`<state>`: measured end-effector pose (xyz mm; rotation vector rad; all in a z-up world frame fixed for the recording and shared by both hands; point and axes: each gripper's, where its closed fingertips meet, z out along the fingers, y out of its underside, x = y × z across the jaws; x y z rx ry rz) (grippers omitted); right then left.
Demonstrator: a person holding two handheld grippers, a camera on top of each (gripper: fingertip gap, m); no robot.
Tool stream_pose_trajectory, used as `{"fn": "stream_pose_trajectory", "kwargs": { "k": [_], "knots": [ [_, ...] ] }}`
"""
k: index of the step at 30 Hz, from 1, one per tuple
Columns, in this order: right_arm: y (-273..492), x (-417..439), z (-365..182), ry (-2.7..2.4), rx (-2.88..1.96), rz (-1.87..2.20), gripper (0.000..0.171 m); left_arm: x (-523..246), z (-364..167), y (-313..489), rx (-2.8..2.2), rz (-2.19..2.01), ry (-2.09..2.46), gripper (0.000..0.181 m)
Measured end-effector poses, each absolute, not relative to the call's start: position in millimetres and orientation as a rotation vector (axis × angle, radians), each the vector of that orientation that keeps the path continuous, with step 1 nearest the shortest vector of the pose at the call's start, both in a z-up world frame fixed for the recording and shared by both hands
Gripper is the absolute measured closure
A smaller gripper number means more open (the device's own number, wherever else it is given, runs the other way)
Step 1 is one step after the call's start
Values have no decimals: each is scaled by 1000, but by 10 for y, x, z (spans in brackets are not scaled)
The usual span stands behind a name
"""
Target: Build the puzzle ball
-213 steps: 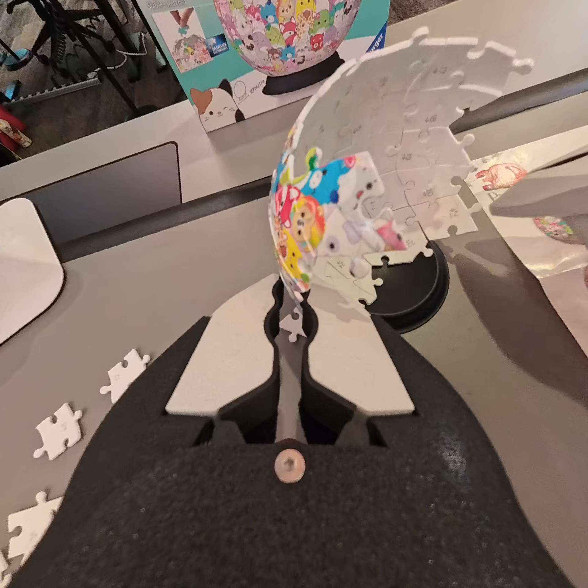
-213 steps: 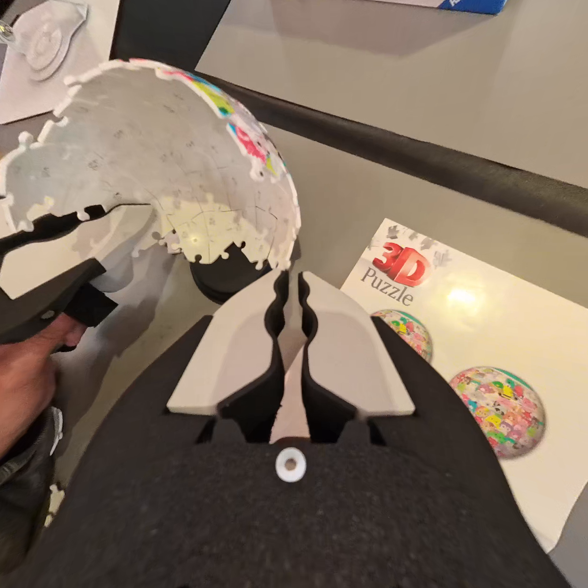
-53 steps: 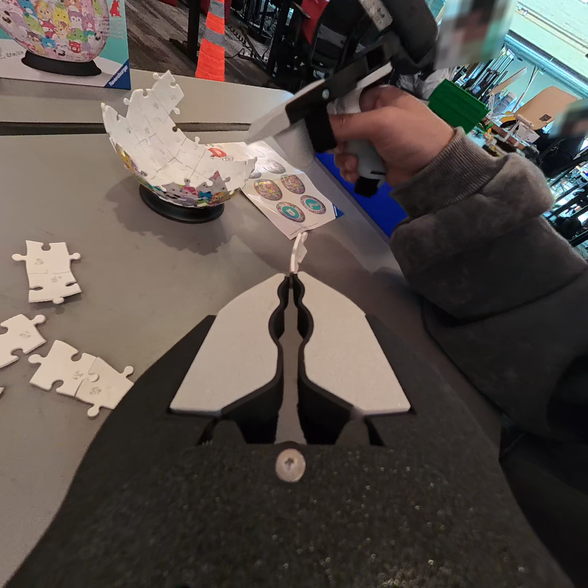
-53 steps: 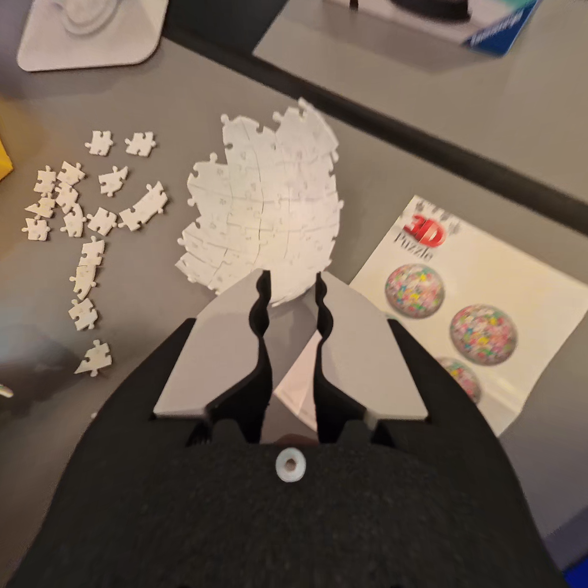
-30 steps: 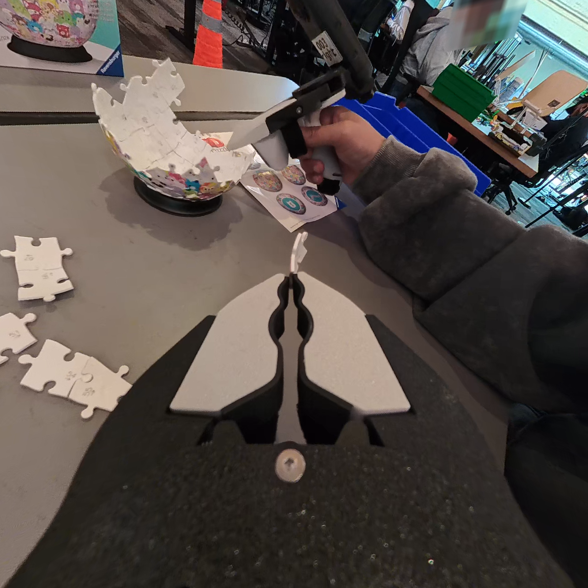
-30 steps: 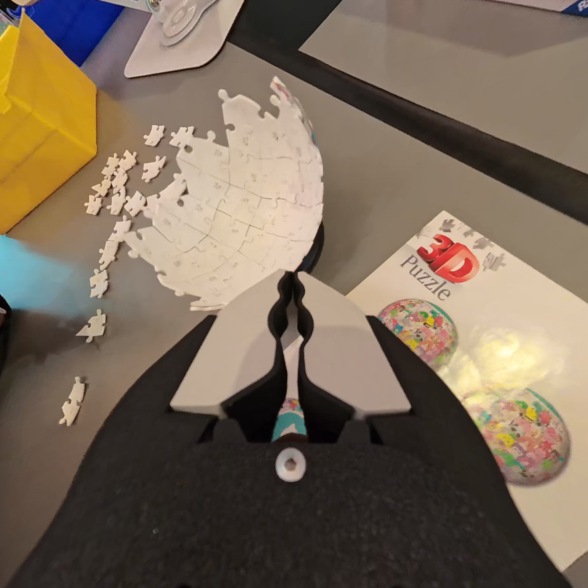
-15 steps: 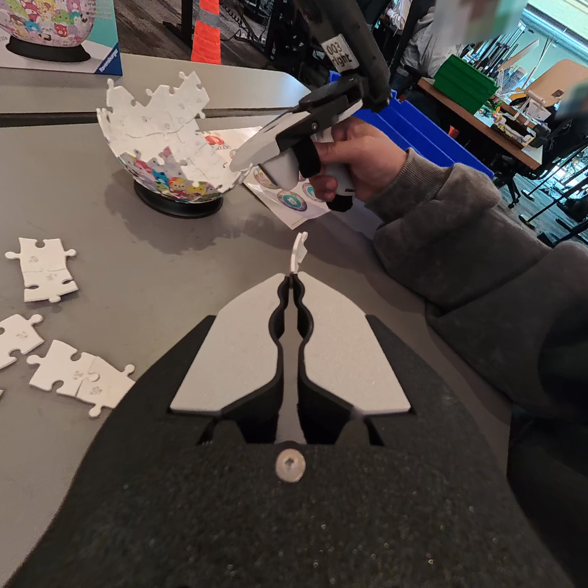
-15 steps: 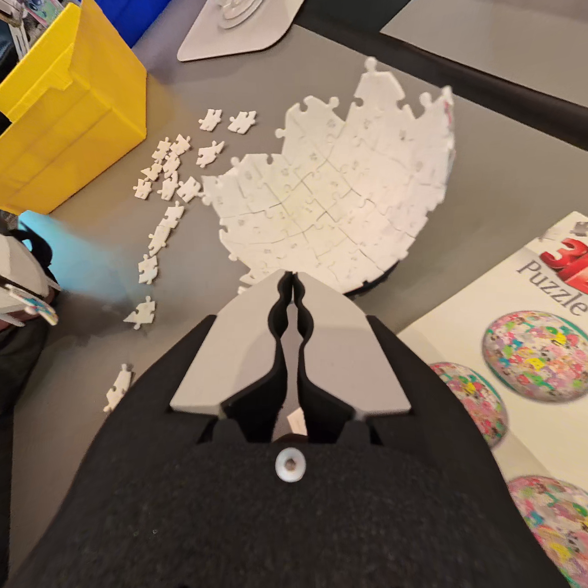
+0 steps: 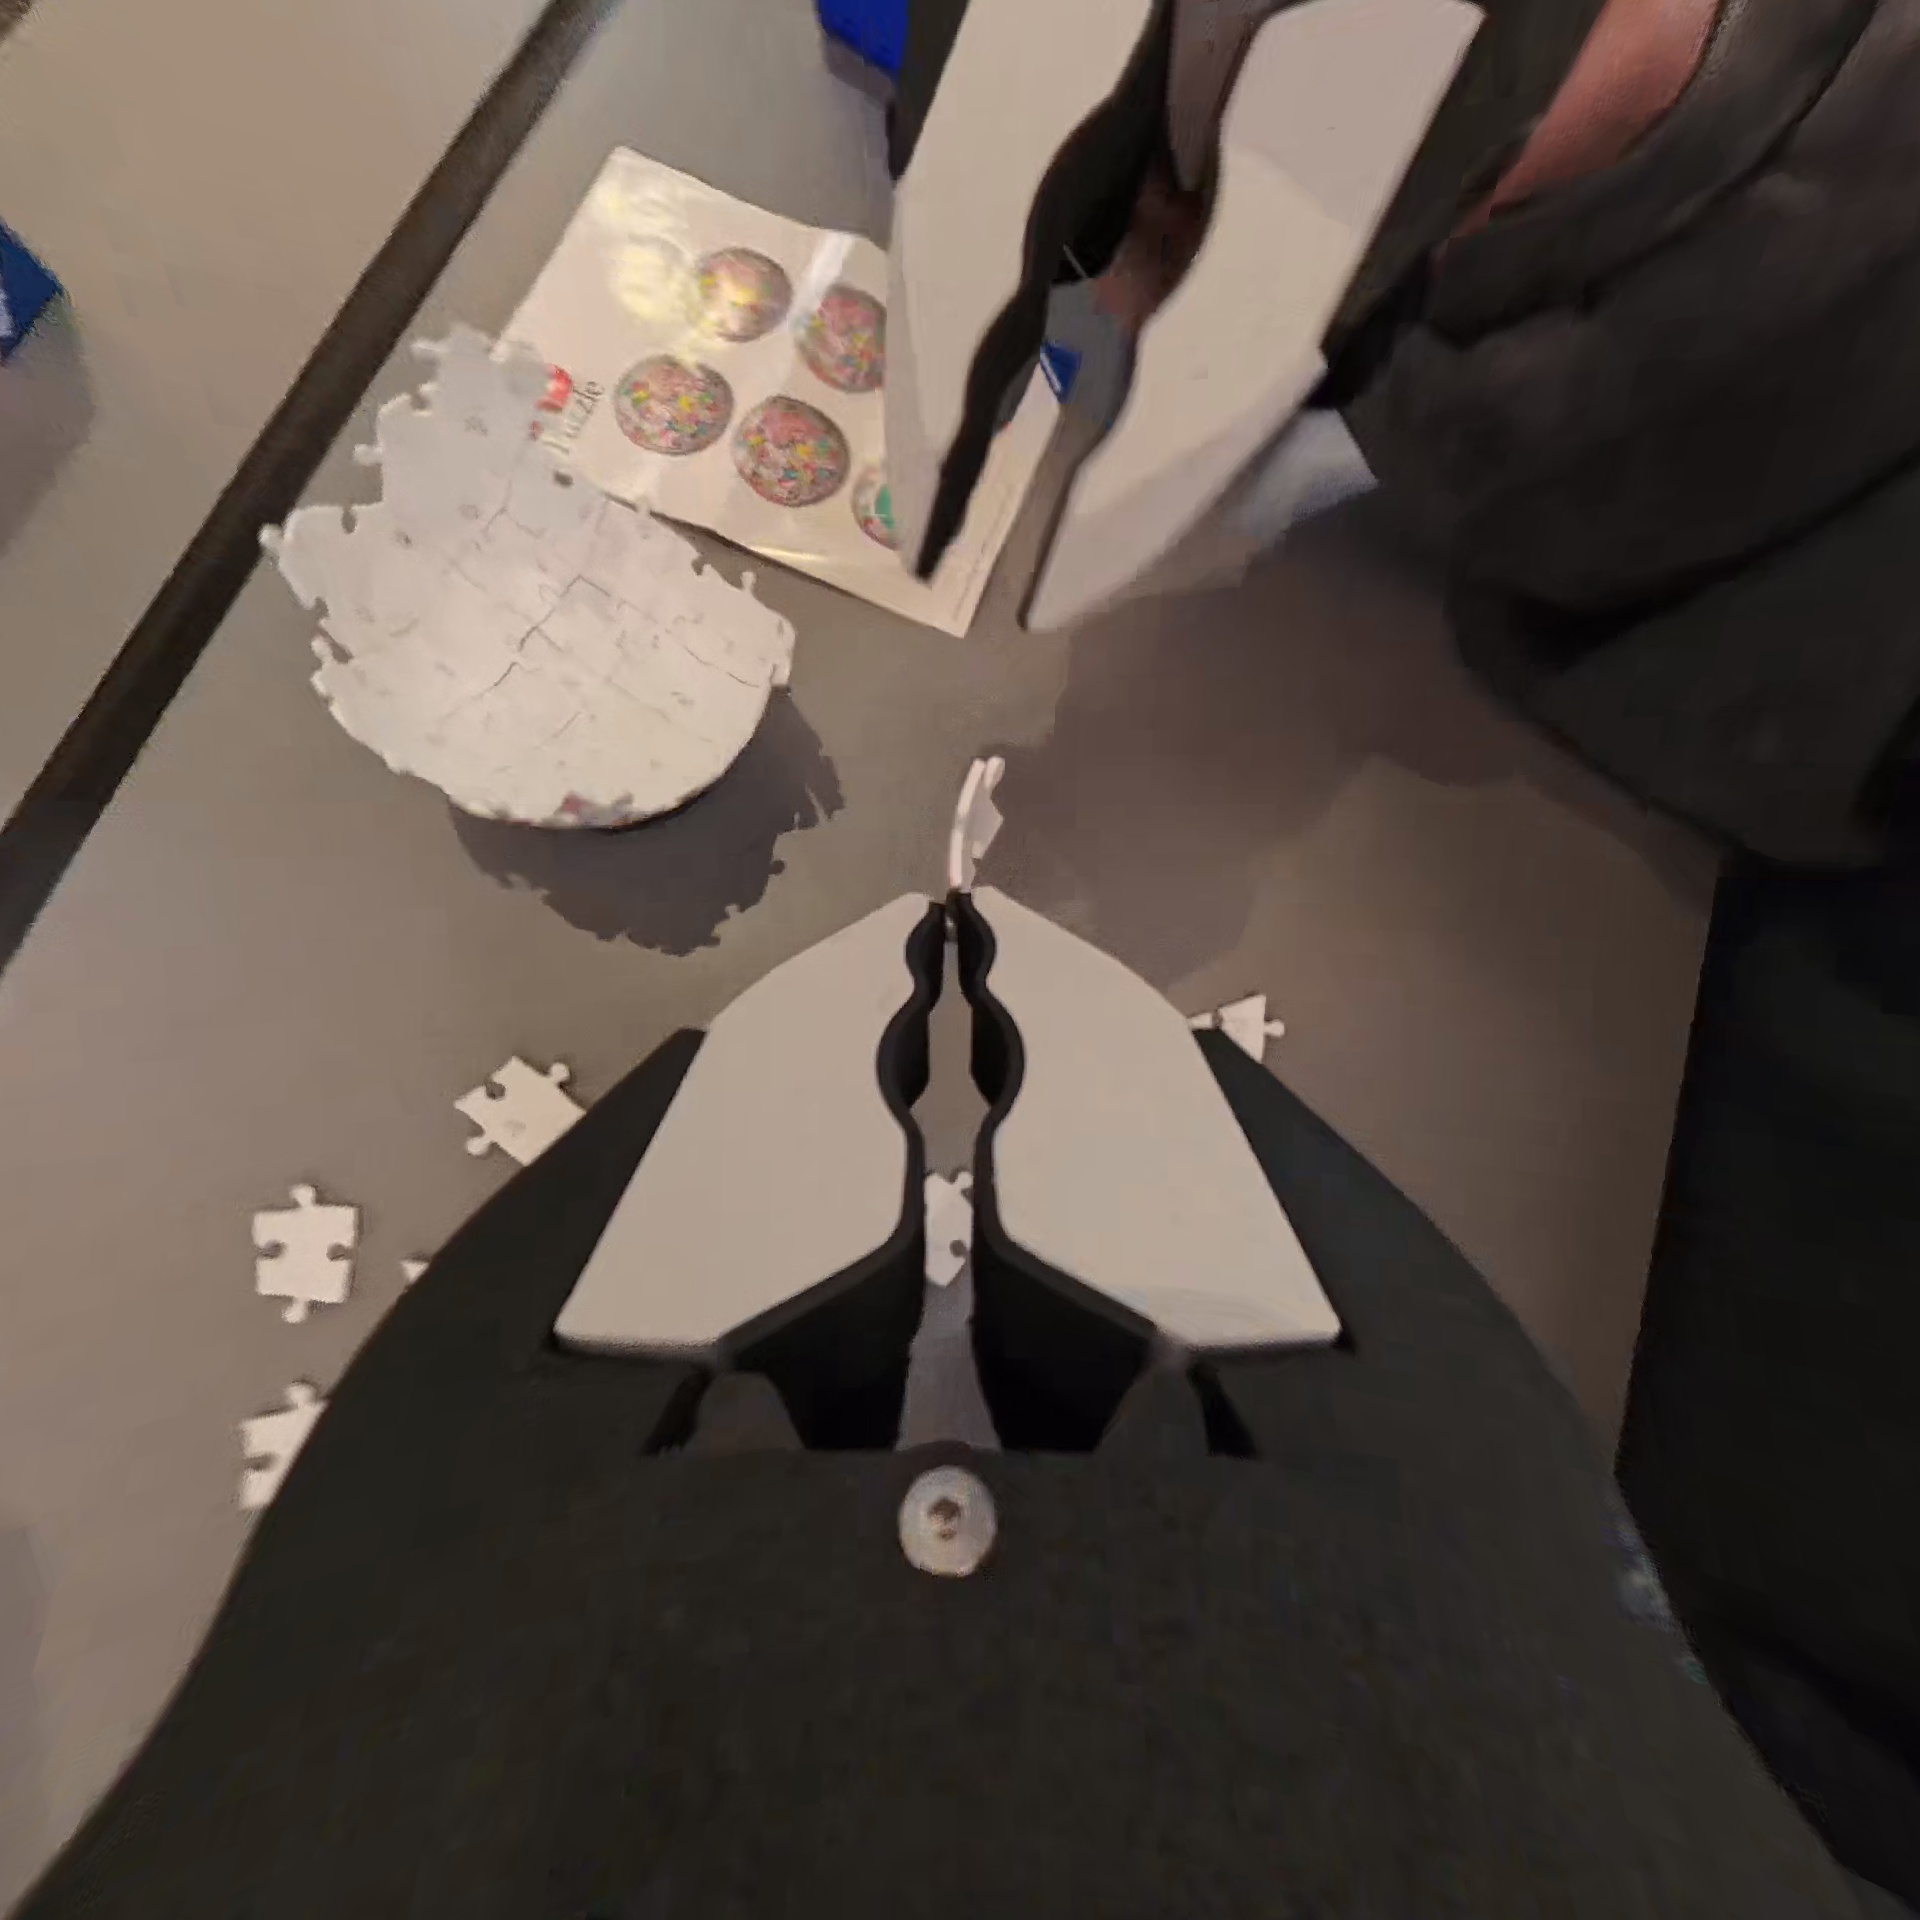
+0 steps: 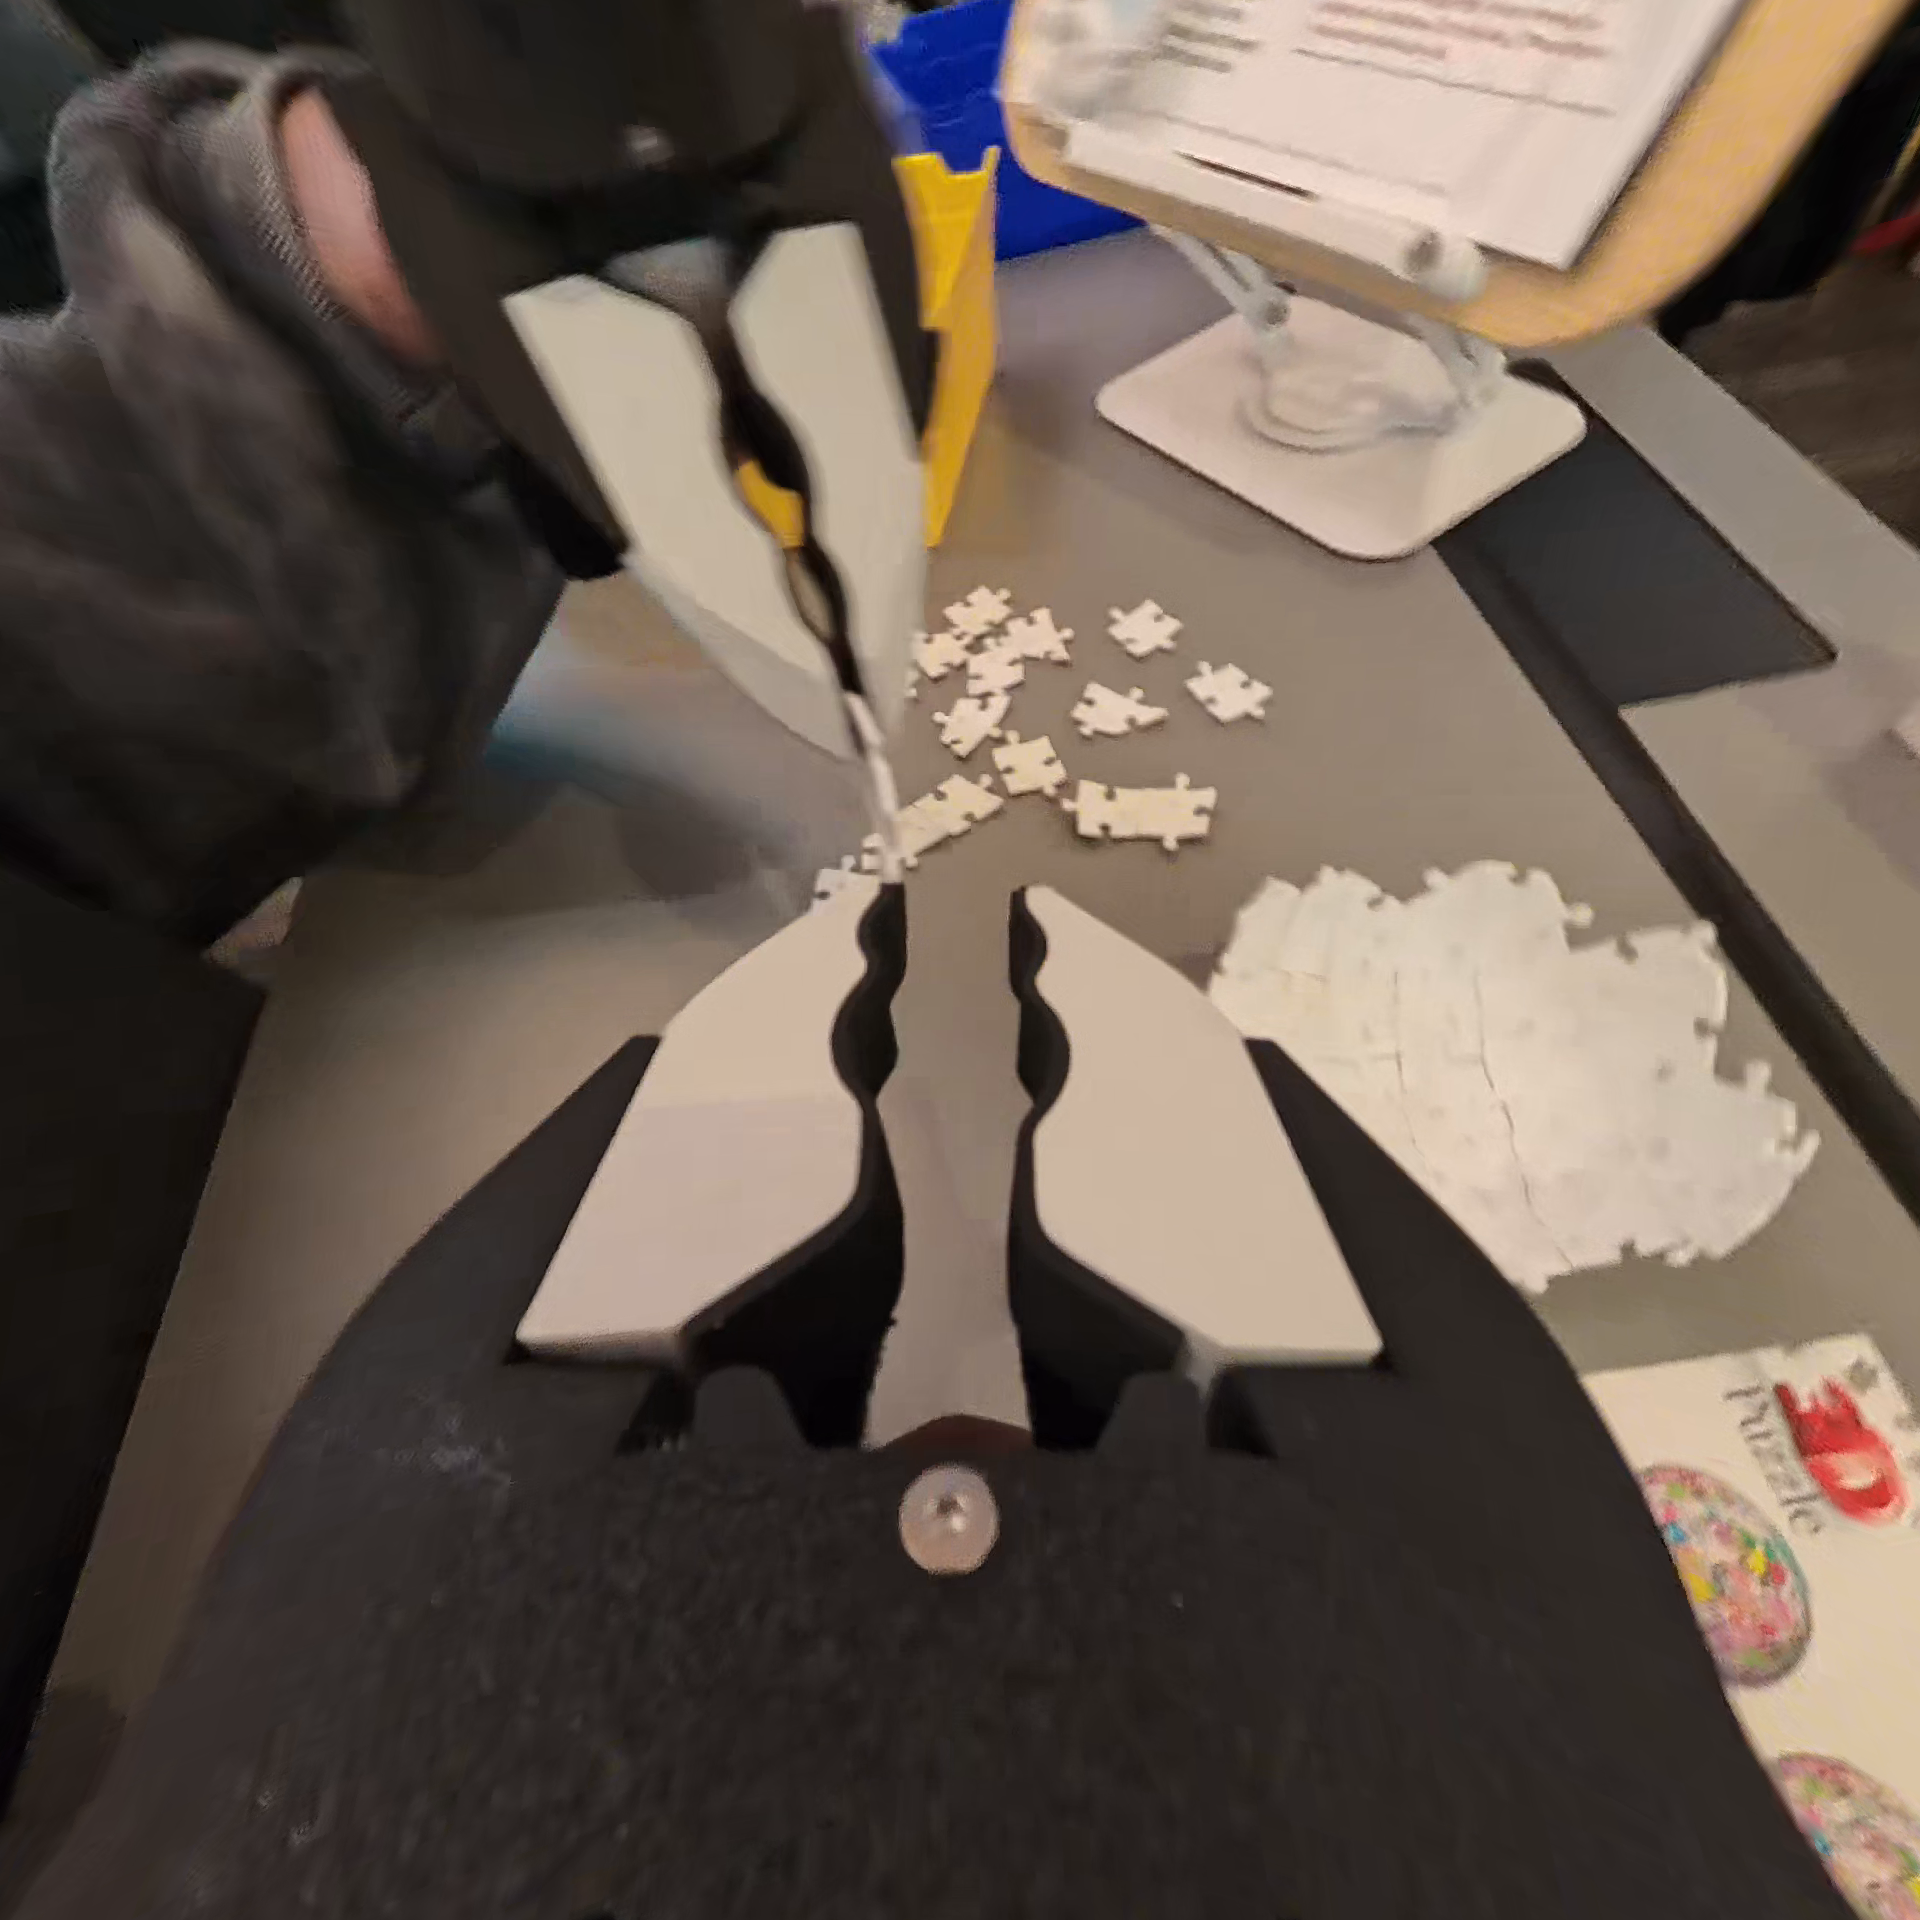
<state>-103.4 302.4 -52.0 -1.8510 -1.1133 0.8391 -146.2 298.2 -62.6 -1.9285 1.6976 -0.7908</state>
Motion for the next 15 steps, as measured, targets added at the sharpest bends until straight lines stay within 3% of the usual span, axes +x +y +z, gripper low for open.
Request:
{"fn": "stream_pose_trajectory", "kwargs": {
  "k": [4,7,15],
  "knots": [
    [2934,-1169,-439,-1237,-1806,701,155,-1332,-573,2962,-1908,-673,1900,180],
    [2922,-1121,-554,-1271,-1868,685,168,-1270,-579,2907,-1911,-639,1972,179],
    [2924,-1042,-605,-1183,-1852,825,169,-1150,-534,2936,-1913,-745,1852,179]
  ]
}}
